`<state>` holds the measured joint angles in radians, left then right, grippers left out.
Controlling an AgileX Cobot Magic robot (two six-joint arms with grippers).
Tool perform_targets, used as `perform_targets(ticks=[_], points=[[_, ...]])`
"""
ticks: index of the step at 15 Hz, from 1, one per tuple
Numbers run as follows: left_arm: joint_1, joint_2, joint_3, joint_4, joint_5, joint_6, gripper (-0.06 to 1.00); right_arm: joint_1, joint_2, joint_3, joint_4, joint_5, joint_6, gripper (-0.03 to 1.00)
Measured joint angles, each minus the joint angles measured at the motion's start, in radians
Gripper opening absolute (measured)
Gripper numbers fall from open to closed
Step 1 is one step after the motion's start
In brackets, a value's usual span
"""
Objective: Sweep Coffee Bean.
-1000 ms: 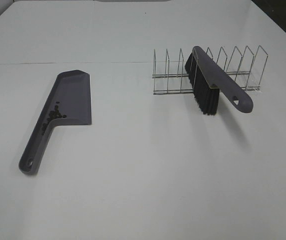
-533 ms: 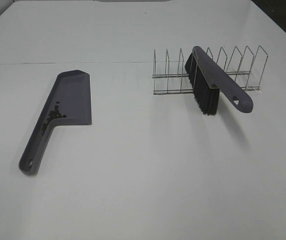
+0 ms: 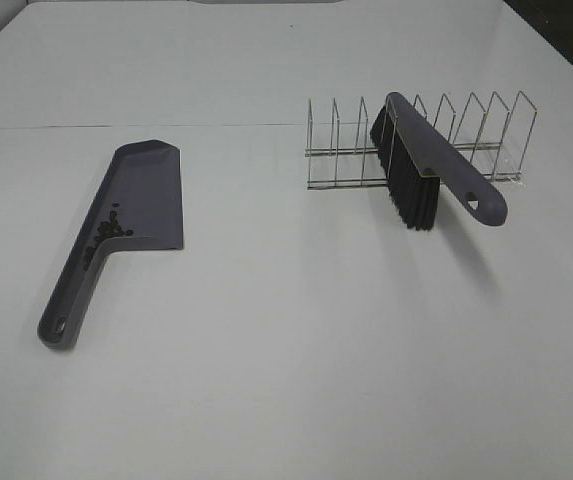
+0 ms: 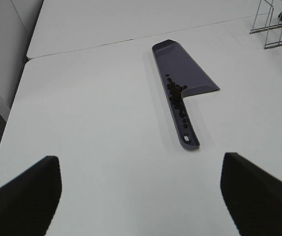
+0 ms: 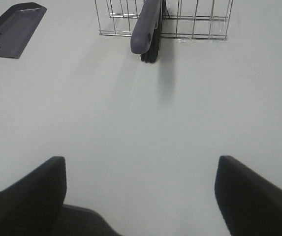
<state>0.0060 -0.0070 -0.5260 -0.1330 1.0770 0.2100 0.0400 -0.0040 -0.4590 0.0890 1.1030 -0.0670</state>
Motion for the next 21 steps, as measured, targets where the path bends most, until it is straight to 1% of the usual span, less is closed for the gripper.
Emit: perform_targets(ticks=[21], points=[[0.002, 0.0, 0.0, 0.0, 0.0, 0.0, 0.81, 0.0, 0.0, 0.0, 0.0, 0.0, 0.0, 0.77]])
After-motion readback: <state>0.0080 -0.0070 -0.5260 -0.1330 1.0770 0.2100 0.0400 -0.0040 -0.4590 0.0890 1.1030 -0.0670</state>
